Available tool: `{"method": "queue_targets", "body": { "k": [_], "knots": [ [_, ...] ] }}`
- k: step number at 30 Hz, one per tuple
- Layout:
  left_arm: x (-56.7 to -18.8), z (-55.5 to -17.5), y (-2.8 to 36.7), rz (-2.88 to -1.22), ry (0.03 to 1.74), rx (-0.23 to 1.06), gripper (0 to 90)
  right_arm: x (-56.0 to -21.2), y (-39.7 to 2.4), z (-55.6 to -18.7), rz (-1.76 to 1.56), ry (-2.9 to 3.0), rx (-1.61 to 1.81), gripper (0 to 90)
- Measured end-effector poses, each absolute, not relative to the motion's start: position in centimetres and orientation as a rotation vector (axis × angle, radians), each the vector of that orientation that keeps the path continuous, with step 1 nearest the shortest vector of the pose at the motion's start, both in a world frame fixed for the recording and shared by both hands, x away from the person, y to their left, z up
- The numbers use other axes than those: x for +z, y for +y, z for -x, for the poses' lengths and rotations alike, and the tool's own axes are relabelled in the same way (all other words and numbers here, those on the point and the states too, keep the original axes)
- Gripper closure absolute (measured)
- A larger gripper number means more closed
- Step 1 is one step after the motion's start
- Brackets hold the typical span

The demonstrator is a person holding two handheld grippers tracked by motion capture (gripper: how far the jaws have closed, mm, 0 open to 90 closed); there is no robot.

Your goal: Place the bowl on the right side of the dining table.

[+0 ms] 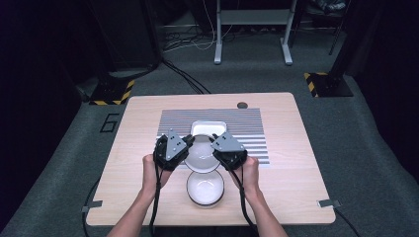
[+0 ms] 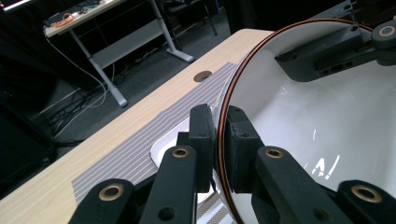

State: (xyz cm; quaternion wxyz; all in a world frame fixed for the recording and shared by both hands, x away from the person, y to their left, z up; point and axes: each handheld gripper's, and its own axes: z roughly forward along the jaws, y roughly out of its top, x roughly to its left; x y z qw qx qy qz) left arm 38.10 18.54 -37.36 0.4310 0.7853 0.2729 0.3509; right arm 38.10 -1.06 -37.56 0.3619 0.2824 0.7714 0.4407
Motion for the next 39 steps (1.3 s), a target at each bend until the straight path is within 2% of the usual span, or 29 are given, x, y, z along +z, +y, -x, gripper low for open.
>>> {"method": "queue_targets", "body": {
  "k": [39],
  "knots": [
    [-38.7,-43.1,17.7,-2.012,0.690,0.889,82.3,-39.2,-1.2,-43.0,-0.812,2.011,1.127,83.0]
  ]
}}
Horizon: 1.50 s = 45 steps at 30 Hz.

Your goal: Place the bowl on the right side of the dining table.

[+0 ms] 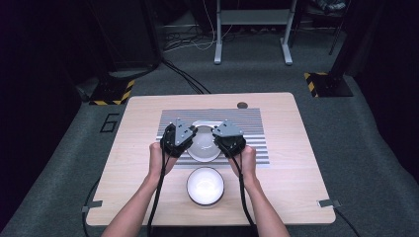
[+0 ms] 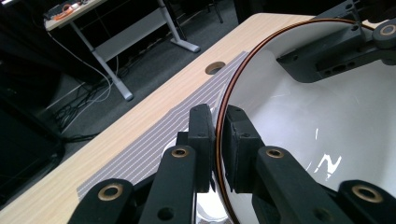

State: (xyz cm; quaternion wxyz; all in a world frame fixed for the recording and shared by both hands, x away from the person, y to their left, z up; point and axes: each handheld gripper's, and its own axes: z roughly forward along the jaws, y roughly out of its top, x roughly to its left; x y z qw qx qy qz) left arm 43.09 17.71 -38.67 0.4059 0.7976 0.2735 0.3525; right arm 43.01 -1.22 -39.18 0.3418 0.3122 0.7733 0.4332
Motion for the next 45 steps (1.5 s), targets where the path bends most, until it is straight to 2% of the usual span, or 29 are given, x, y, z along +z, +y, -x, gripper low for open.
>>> {"method": "queue_targets", "body": {
  "k": [45],
  "knots": [
    [-41.1,-47.1,17.5,-2.043,0.738,0.876,81.9,-41.5,-0.8,-47.6,-0.883,2.076,1.088,82.8]
  ]
}}
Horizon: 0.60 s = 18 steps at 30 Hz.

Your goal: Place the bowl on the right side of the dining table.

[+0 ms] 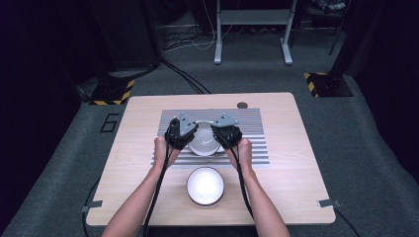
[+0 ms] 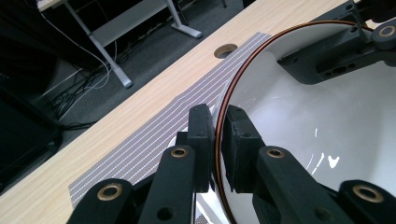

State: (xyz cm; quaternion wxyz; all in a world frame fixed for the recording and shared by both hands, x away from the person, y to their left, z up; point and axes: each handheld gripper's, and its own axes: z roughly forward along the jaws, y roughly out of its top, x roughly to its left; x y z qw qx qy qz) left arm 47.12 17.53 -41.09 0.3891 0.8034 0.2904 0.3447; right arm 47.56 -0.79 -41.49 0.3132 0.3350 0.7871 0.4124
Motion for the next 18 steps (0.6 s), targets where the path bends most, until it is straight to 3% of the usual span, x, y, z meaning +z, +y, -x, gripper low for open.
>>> {"method": "queue_targets", "body": {
  "k": [18],
  "knots": [
    [-41.6,-48.6,17.5,-2.057,0.769,0.864,81.5,-42.0,-0.6,-49.2,-0.924,2.094,1.083,82.6]
  ]
}}
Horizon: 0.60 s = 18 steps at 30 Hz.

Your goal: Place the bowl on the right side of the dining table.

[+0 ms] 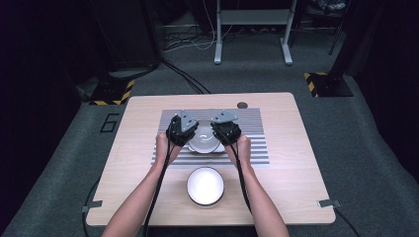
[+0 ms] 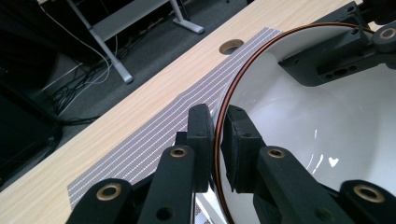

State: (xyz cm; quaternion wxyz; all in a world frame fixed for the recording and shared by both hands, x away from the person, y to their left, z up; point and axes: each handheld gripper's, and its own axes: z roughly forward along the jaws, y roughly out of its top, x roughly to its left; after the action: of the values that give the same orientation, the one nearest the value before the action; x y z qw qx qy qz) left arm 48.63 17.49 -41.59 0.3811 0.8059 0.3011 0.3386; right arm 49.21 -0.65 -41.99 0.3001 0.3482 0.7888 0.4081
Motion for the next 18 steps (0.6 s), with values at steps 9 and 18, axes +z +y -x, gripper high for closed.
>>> {"method": "queue_targets", "body": {
  "k": [9,18],
  "knots": [
    [-42.4,-49.8,17.6,-2.075,0.781,0.845,81.3,-42.7,-0.4,-50.4,-0.945,2.123,1.069,82.7],
    [-43.4,-50.7,17.4,-2.095,0.811,0.818,81.1,-43.7,-0.3,-51.2,-0.989,2.146,1.044,82.5]
  ]
}}
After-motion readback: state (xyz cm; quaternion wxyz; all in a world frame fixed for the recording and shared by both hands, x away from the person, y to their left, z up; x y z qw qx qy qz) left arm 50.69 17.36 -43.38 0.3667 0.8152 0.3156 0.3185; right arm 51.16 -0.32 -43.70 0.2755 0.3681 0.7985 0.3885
